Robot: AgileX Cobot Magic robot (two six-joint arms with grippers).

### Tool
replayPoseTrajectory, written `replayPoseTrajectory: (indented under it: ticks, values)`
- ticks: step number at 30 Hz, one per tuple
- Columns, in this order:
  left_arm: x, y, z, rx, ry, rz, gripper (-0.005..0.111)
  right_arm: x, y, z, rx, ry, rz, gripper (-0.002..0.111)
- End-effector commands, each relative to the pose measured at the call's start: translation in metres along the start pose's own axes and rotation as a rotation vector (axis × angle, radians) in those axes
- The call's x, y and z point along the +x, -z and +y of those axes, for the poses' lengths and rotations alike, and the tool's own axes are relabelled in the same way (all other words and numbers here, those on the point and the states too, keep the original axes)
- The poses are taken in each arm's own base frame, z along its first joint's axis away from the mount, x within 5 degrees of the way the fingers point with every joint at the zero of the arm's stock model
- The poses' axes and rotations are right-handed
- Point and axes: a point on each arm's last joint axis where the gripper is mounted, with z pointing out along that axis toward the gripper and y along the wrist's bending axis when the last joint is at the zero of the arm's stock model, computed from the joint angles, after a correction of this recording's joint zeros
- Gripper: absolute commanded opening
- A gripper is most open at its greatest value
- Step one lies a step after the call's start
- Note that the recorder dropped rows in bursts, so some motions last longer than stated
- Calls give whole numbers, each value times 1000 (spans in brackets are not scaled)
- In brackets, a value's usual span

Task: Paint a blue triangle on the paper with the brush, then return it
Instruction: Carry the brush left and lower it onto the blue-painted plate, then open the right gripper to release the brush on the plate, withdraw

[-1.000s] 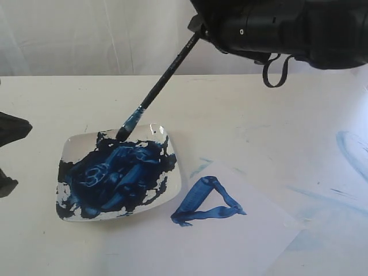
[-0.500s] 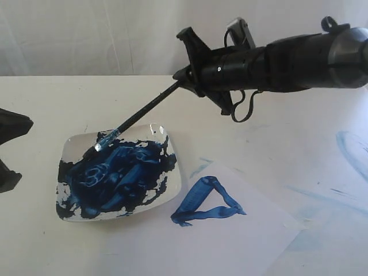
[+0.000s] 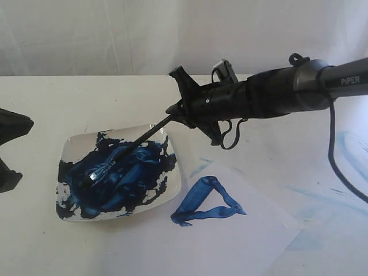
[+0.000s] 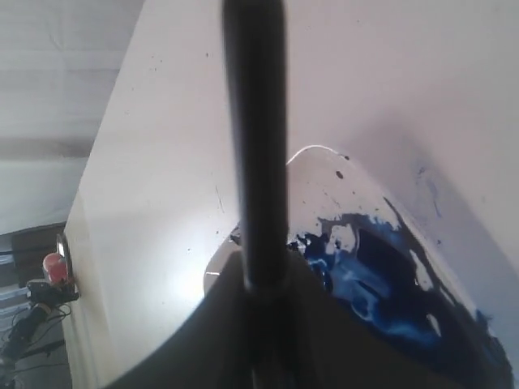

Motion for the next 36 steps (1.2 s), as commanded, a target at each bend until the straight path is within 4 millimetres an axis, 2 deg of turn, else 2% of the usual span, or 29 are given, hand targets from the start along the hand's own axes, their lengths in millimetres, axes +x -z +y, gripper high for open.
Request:
replayPoseTrajectory:
  ticks: [1,7,24,36]
  values:
    - [0,2,-1,1,29,-10,0,-3,-6,-8,26,-30,-30,0]
    - [0,2,-1,2,31,-10,0,-2,-16,-21,51,-60,-17,0]
    - [0,2,-1,4,35,-11,0,-4,-17,-23,66,-64,-43,0]
    - [0,2,-1,6,44,-15,0,-3,-29,-41,100,-113,-34,0]
